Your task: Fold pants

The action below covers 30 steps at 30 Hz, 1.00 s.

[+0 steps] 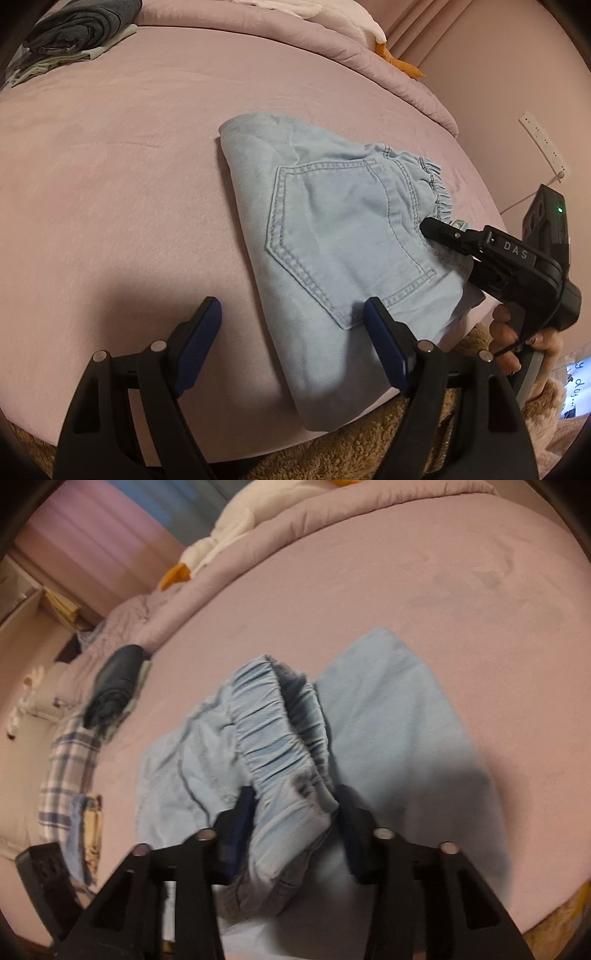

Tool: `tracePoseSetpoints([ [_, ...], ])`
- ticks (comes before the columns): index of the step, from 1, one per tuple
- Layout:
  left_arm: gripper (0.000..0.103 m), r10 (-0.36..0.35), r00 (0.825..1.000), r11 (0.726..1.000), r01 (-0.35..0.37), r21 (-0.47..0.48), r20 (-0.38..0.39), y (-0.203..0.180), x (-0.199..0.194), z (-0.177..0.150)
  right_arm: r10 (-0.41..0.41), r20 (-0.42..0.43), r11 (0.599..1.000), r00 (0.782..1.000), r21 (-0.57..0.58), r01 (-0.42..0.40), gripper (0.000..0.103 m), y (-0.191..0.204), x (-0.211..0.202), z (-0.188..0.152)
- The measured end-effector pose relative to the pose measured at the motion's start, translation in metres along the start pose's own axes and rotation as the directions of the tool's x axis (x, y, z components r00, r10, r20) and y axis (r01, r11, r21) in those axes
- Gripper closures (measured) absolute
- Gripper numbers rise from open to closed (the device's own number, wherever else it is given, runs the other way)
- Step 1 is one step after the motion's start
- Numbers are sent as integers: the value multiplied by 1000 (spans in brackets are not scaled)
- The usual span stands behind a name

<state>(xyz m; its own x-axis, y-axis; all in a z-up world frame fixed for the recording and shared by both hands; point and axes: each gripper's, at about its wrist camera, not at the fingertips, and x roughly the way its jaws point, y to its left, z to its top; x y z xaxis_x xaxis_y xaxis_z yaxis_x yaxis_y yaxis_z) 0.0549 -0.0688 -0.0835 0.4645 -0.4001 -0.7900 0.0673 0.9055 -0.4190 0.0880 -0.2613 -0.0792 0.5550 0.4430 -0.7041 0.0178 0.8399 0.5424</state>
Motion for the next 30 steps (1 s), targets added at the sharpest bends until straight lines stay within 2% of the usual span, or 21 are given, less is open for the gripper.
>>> tracePoseSetpoints([
  [1, 26, -5, 1000, 1000, 5, -2, -2, 0, -3, -2, 6, 17, 1000, 1000, 5, -6, 71, 3, -5, 0],
  [2, 27, -13, 1000, 1000, 13, -4, -2, 0, -6, -1, 13, 41, 1000, 999, 11, -14, 74, 5, -13, 0],
  [5, 27, -36, 999, 999, 36, -5, 32, -6, -18, 6, 29, 171, 1000, 985, -12, -27, 76, 18, -53, 2],
  [7, 27, -35, 997, 999, 35, 5, 63, -10, -27, 11, 8, 246, 1000, 969, -29, -1, 76, 22, -75, 3],
  [10, 27, -20, 996, 999, 17, 33, 90, -16, -31, 21, -45, 306, 998, 951, -23, 55, 76, 16, -90, 2],
  [13, 27, 13, 995, 998, -18, 52, 99, -20, -27, 31, -128, 259, 991, 957, 58, 117, 76, -7, -73, 4],
  [16, 27, 23, 995, 997, -29, 68, 94, -24, -17, 48, -225, 145, 972, 964, 107, 211, 75, -37, -45, 0],
  [17, 27, 19, 995, 997, -26, 70, 94, -25, -14, 52, -225, 120, 970, 967, 121, 211, 74, -46, -39, -1],
  [22, 28, 29, 997, 998, -33, 62, 67, -26, 11, 77, -169, 111, 974, 979, 169, 149, 70, -63, -37, 1],
  [28, 33, 6, 1000, 1000, -6, 26, -26, -16, 44, 69, -181, 115, 972, 977, 171, 160, 56, -65, -37, -4],
  [30, 33, 1, 1000, 1000, 0, 14, -16, -12, 45, 63, -168, 115, 973, 979, 178, 146, 56, -67, -40, -8],
])
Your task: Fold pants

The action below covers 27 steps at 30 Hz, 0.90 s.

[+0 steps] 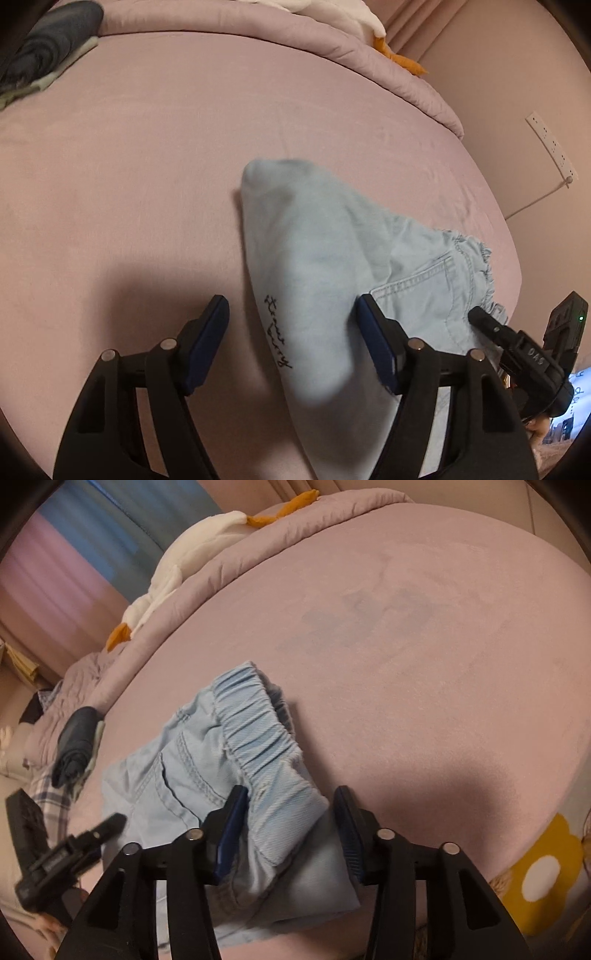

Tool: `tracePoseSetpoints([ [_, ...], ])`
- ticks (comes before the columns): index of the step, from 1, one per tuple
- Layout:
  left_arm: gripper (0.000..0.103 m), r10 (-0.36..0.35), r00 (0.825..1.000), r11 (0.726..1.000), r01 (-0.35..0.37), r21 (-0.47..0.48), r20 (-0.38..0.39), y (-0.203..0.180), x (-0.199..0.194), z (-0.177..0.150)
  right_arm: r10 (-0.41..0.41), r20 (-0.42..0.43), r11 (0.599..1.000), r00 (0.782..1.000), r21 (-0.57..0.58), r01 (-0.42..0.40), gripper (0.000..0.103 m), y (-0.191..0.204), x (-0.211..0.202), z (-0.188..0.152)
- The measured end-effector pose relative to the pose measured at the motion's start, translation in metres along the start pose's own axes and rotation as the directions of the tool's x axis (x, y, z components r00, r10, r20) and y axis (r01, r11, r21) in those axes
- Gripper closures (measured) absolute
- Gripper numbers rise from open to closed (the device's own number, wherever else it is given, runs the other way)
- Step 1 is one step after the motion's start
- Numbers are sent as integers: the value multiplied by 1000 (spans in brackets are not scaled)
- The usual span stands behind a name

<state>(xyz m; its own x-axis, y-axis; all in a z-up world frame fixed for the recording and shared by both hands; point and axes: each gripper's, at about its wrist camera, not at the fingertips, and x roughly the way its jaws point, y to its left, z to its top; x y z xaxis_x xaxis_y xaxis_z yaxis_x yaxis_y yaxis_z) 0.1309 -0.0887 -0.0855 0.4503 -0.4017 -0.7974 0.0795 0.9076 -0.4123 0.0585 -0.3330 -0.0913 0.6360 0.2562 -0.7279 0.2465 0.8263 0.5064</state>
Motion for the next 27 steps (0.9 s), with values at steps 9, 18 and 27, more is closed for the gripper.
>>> tracePoseSetpoints([
  [9, 32, -77, 997, 997, 77, 13, -25, -4, -19, -43, 1, 1, 1000, 1000, 5, -1, 55, 0, 2, 1],
  [18, 38, -79, 995, 993, 83, 82, -57, -21, -36, -88, -28, 39, 998, 999, -55, 31, 64, 10, -6, -1],
  [27, 67, -160, 982, 986, 165, 37, -103, -21, -32, -93, -76, 71, 993, 995, -88, 82, 65, 19, -15, -4],
])
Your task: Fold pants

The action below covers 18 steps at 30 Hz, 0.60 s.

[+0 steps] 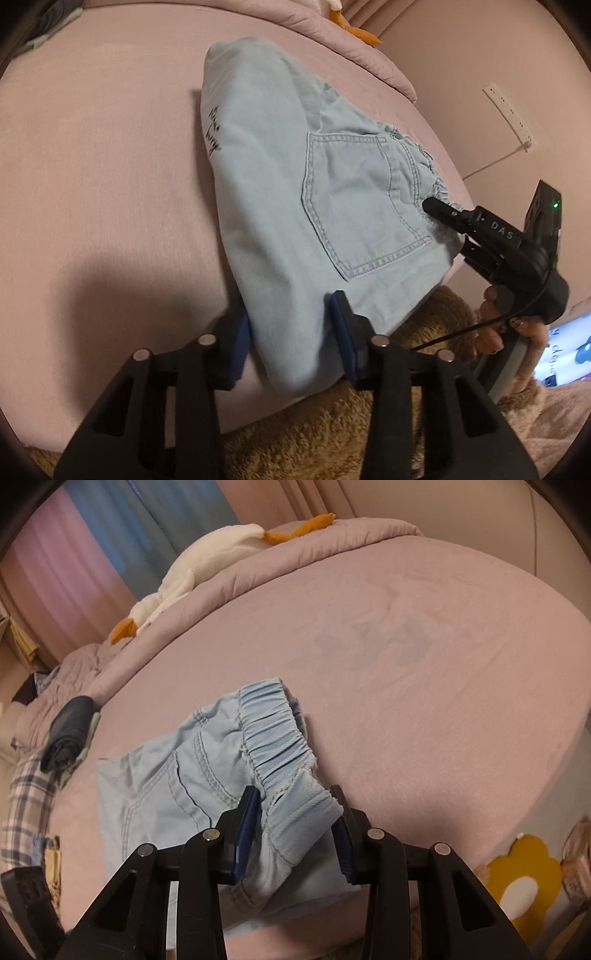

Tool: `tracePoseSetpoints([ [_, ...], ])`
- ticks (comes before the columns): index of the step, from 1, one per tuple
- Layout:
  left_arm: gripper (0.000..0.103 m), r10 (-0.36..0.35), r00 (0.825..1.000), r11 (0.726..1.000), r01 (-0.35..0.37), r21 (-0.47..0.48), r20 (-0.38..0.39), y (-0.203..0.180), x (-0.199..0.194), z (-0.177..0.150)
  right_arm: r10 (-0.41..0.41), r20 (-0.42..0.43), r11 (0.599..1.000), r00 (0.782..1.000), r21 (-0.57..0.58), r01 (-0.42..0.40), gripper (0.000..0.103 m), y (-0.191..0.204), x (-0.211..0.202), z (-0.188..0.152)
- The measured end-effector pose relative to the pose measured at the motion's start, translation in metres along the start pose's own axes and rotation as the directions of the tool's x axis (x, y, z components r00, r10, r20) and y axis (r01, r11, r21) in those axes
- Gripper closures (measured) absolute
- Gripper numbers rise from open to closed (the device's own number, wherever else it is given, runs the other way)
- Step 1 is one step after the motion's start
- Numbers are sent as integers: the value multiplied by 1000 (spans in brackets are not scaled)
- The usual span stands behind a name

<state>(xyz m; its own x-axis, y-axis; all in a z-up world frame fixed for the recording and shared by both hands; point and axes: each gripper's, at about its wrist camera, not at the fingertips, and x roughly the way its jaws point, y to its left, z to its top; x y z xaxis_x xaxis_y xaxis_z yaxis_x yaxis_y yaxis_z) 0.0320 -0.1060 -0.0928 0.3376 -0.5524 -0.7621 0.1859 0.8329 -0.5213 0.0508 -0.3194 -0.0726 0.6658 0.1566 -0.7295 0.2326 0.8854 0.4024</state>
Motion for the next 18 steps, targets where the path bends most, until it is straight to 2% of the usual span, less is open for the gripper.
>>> tracePoseSetpoints([
  [3, 74, 21, 1000, 1000, -21, 13, 3, -4, -4, 0, 8, -2, 1000, 1000, 1, -8, 65, -2, -2, 0],
  [7, 74, 65, 998, 996, -66, 57, 12, -13, -4, -1, 6, -3, 1000, 1000, -13, -6, 65, -3, -3, -1],
  [11, 71, 31, 999, 999, -30, 25, -10, -5, -6, 6, 22, -49, 999, 999, 26, -21, 63, -13, 3, -1],
  [13, 68, -3, 1000, 1000, 3, -11, -24, 1, -14, 13, 32, -59, 999, 998, 36, -30, 47, -19, -2, 2],
  [14, 60, -6, 1000, 1000, 6, -17, -16, 2, -19, 17, 30, -54, 999, 998, 42, -28, 34, -24, -6, 5],
  [15, 48, -4, 1000, 1000, 4, -13, 6, 1, -22, 21, 34, -35, 998, 999, 49, -32, 28, -30, -12, 7],
  [16, 39, 13, 998, 1000, -14, 3, 60, 1, -31, 26, 43, -19, 997, 999, 60, -42, 28, -35, -16, 9],
  [17, 25, 45, 995, 999, -47, 10, 94, 1, -35, 32, 60, -8, 995, 998, 80, -59, 28, -41, -19, 12],
  [18, 23, 66, 992, 998, -68, 12, 107, 1, -37, 34, 86, -7, 991, 996, 106, -84, 28, -48, -21, 16],
])
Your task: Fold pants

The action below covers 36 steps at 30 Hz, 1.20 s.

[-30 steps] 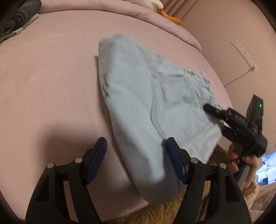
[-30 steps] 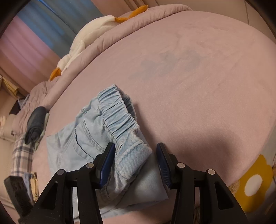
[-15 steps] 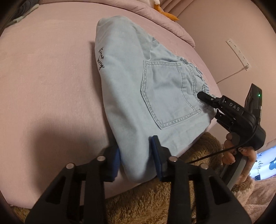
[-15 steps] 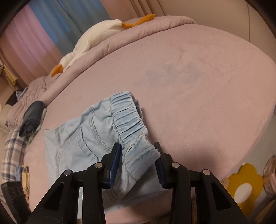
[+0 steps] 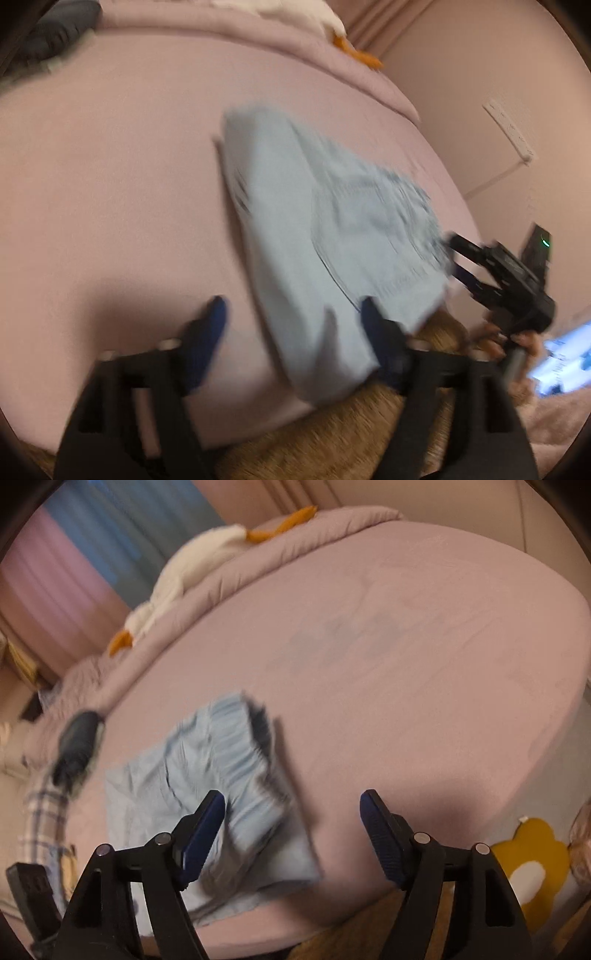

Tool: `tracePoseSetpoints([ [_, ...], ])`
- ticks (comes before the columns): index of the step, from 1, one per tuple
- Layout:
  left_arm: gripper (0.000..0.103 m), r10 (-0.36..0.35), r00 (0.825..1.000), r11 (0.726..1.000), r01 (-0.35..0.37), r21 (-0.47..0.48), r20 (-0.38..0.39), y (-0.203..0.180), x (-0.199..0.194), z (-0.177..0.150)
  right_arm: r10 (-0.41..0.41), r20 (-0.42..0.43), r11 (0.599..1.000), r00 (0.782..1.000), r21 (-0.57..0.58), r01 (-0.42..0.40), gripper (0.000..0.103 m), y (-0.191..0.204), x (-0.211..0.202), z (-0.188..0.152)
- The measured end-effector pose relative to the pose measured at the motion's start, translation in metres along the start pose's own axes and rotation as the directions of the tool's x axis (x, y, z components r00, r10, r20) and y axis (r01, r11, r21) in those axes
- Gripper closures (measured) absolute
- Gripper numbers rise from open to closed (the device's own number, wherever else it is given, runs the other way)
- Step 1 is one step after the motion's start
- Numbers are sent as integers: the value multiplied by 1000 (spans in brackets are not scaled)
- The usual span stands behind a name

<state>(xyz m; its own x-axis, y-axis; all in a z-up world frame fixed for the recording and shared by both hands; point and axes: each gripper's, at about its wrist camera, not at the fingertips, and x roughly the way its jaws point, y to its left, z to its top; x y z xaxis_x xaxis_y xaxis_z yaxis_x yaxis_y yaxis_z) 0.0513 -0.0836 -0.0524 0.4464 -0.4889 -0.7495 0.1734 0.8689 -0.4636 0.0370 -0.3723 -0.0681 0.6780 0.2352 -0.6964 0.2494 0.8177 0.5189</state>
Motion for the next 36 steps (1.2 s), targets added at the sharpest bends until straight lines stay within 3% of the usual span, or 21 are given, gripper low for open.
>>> tracePoseSetpoints([
  [1, 23, 12, 1000, 1000, -12, 2, 4, 0, 1, 5, 36, -11, 999, 999, 23, -36, 28, -6, 0, 5],
  [3, 23, -40, 999, 999, 39, -16, -12, 3, 11, 16, 94, -52, 995, 994, 32, -93, 27, -13, 7, 12],
  [6, 24, -89, 993, 993, 82, -79, -82, 10, 35, 22, 138, -125, 990, 982, 27, -135, 27, -11, 26, 17],
  [11, 25, -103, 991, 992, 96, -82, -84, 6, 53, 23, 254, -263, 967, 931, 36, -253, 27, 1, 65, 11],
  [13, 30, -95, 992, 994, 89, -65, -89, 1, 55, 27, 253, -261, 967, 932, 28, -255, 27, 6, 70, 7],
  [15, 50, -72, 993, 997, 68, -48, -92, -3, 62, 30, 233, -256, 970, 938, -3, -241, 27, 15, 67, 5],
  [17, 59, -58, 994, 997, 54, -48, -88, -7, 67, 31, 202, -261, 973, 944, -54, -223, 29, 25, 69, 1],
  [18, 66, -55, 995, 997, 51, -53, -81, -10, 66, 32, 158, -249, 977, 956, -98, -187, 38, 34, 69, -1],
  [19, 69, -50, 996, 997, 45, -57, -77, -7, 64, 32, 127, -235, 979, 964, -128, -160, 41, 41, 66, -4],
  [21, 79, -45, 997, 997, 40, -70, -67, -10, 58, 33, 113, -213, 975, 971, -162, -149, 56, 51, 59, -6],
  [24, 84, -37, 999, 999, 35, -40, -36, -17, 39, 36, 157, -174, 966, 972, -177, -188, 64, 66, 39, -6],
  [27, 85, 10, 1000, 1000, -10, -12, 14, -17, 12, 38, 179, -146, 950, 973, -233, -209, 65, 93, 20, -10],
  [30, 85, 12, 997, 1000, -11, -19, 77, -8, -19, 44, 192, -100, 927, 976, -307, -214, 65, 124, 4, -13],
  [36, 84, 83, 982, 996, -85, 3, 168, 12, -64, 53, 234, -69, 885, 970, -398, -241, 65, 180, 6, -15],
])
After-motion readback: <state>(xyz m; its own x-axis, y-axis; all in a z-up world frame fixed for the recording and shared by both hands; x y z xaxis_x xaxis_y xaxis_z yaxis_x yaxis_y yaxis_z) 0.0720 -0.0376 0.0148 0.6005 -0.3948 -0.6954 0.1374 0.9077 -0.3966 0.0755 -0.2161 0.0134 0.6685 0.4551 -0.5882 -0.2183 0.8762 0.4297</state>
